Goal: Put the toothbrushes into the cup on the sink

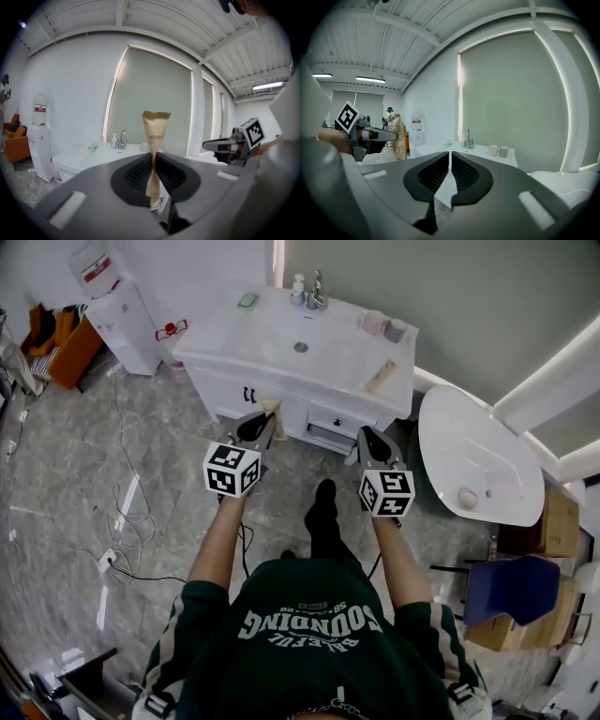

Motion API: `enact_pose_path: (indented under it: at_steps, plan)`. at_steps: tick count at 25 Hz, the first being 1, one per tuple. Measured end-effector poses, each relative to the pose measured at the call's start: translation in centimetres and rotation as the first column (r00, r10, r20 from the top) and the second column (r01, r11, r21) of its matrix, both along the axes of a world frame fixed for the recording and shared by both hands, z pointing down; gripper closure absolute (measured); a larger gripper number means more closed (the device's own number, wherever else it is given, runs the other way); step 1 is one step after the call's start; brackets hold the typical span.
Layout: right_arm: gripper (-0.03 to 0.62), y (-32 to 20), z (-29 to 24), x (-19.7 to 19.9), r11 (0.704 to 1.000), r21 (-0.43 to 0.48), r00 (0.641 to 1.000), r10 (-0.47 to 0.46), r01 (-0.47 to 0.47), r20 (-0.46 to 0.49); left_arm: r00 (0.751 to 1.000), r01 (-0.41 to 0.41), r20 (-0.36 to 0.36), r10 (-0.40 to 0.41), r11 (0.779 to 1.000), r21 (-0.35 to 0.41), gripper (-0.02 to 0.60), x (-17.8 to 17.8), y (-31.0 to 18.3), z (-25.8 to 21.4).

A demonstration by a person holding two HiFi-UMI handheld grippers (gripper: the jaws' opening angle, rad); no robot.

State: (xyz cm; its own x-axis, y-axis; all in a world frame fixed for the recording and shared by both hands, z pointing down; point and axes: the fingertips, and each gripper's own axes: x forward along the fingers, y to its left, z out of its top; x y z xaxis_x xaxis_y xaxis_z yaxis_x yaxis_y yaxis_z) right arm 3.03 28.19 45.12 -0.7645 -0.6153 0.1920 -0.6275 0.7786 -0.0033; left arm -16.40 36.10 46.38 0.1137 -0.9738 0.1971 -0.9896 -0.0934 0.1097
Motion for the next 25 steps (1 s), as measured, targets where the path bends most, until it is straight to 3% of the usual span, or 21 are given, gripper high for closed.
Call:
enact_pose_path:
  at_steps: [12, 25]
  plan:
    - [0.588, -11.9, 1.9, -4.2, 0.999, -0.037, 1.000, 0.024, -0.025, -0.002, 1.000, -0.018, 0.002, 0.018, 0.999, -0.035, 0.503, -4.2, -11.9, 1.4]
    - [0.588, -31.2, 1.7, -8.9, 0.998, -0.070, 1.000, -0.002, 0.003, 0.023, 0.999, -0.030, 0.029, 0.032, 0.998, -0.061, 0.503, -7.1, -30.9, 0.3]
